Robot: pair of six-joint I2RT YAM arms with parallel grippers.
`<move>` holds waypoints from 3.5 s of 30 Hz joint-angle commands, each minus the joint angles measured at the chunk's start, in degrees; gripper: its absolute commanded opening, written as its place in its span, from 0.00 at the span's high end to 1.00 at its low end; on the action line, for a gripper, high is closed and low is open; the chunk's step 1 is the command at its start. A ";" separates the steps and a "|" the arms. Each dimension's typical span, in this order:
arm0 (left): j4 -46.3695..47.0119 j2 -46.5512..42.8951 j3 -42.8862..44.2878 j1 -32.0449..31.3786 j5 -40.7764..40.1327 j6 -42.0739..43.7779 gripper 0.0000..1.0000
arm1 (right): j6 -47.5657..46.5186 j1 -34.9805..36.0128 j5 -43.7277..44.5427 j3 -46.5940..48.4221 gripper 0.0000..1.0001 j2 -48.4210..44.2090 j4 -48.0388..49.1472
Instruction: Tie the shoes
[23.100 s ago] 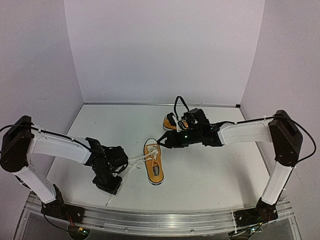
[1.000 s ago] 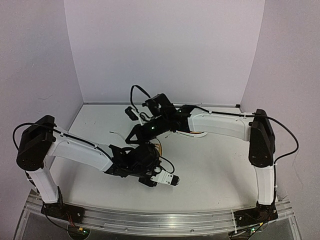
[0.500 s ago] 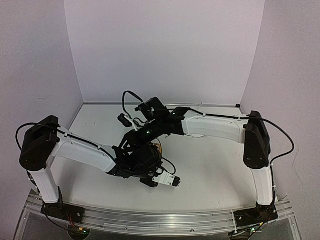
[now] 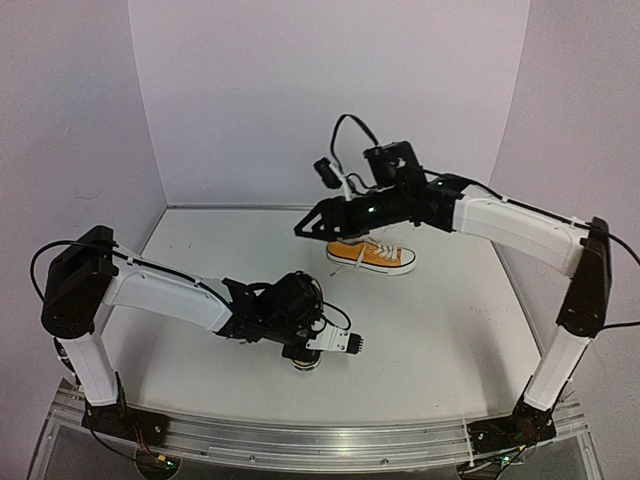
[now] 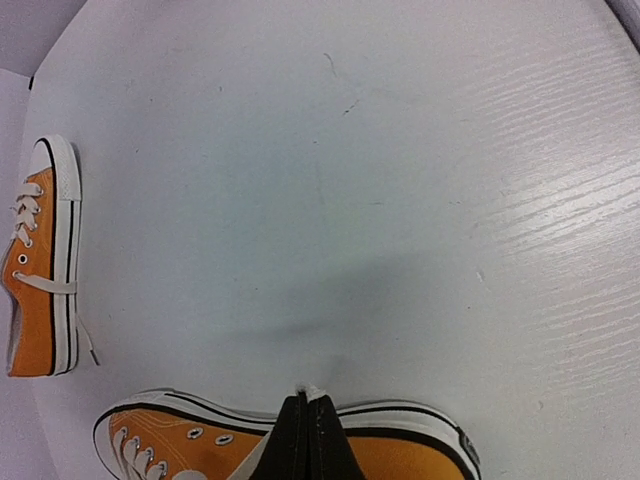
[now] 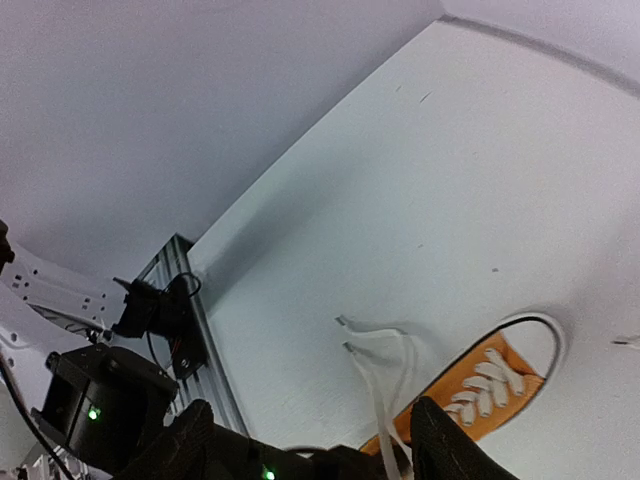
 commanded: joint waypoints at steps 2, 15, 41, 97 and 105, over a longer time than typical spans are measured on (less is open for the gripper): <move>-0.47 -1.15 3.33 6.79 13.08 -11.57 1.00 | -1.17 -1.03 9.01 -10.01 0.41 -10.80 4.21; -1.11 6.88 12.17 17.56 28.94 -35.97 1.00 | -11.51 2.62 13.80 -29.17 0.54 -23.66 12.08; -9.72 -4.99 6.64 19.32 19.23 -32.07 1.00 | -8.13 4.04 15.98 -34.51 0.64 -20.28 14.14; -37.36 -6.78 2.43 27.68 -3.45 -48.59 0.36 | -7.53 4.49 15.40 -35.42 0.64 -17.43 15.71; -35.94 -2.79 2.99 27.90 -3.53 -44.98 0.37 | -7.35 4.50 15.47 -35.73 0.64 -17.82 15.71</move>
